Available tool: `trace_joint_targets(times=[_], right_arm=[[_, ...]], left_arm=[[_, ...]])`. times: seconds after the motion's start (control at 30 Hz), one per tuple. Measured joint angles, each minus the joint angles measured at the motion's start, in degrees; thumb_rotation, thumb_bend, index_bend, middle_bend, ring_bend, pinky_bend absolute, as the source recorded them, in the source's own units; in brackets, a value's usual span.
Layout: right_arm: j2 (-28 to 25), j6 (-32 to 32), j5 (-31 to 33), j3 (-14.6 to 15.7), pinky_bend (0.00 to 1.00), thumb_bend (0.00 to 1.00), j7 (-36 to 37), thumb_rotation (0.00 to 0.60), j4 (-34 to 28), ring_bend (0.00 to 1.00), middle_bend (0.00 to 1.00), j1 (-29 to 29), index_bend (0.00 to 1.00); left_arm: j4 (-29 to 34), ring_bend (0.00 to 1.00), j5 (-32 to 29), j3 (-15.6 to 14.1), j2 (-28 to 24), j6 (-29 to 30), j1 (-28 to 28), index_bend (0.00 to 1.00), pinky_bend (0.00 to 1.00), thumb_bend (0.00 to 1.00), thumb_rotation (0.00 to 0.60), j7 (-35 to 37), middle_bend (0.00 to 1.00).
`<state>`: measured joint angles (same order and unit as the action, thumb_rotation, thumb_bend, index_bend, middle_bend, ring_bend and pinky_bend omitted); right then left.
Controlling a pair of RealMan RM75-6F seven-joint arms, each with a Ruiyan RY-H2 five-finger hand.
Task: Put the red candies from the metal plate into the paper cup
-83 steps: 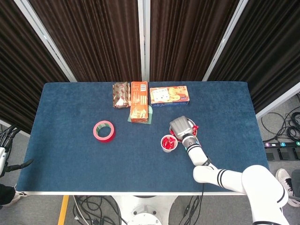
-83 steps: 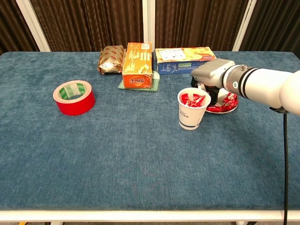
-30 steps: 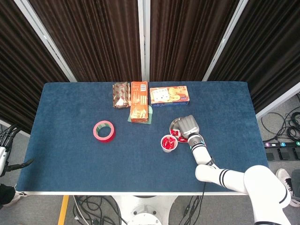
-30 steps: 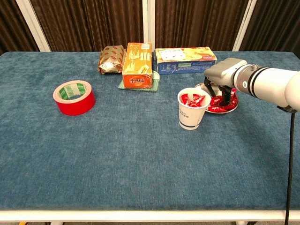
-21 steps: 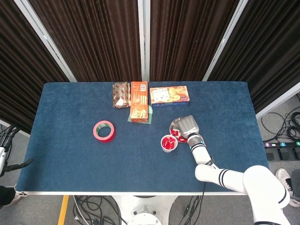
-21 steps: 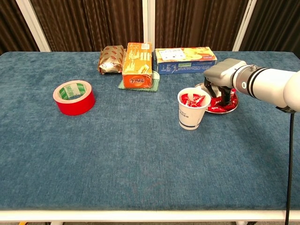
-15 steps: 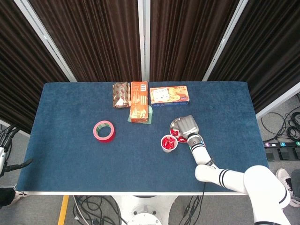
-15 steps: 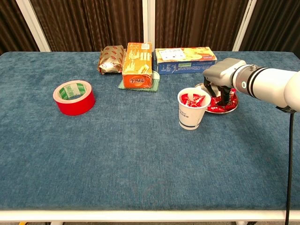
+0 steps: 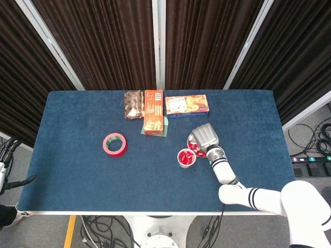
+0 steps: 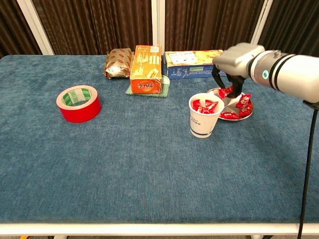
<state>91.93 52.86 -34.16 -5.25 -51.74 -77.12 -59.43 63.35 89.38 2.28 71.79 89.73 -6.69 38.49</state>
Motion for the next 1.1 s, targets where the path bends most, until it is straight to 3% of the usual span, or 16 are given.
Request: trace_joint_targets(times=[0.27,0.43,0.67,0.87,1.1], right_arm=[[-6.87,6.15,-5.80,-0.69,1.00,0.27,-0.31,0.600,-15.14,1.00,1.00,0.71,0.61],[-9.40,9.17,-9.63,0.09,1.00,0.27,-1.53,0.600,-21.54,1.00,1.00,1.34,0.61],[-8.74,9.04,-10.26,1.81,1.00,0.27,-2.83,0.600,-22.80,1.00,1.00,1.65,0.61],[-7.02,7.83,-9.59,2.26,1.00,0.12,-3.34,0.600,-21.72,1.00,1.00,1.23,0.56],[-6.93,7.23,-9.28,2.13,1.00,0.09,-2.85,0.600,-21.30,1.00,1.00,0.96,0.49]], left_arm=[[1.31,0.03,0.29,-0.02,-0.60,0.44,0.07,0.13,0.10,0.12,0.600,-1.05,0.10],[2.54,0.03,0.60,0.06,-1.05,0.87,0.03,0.13,0.10,0.12,0.600,-1.86,0.10],[3.64,0.03,0.59,0.06,-1.67,1.28,0.32,0.13,0.10,0.12,0.600,-2.45,0.10],[3.26,0.03,0.25,0.14,-1.64,1.22,0.48,0.13,0.10,0.12,0.600,-1.96,0.10],[2.68,0.03,0.04,0.27,-1.50,1.05,0.51,0.13,0.10,0.12,0.600,-1.40,0.10]])
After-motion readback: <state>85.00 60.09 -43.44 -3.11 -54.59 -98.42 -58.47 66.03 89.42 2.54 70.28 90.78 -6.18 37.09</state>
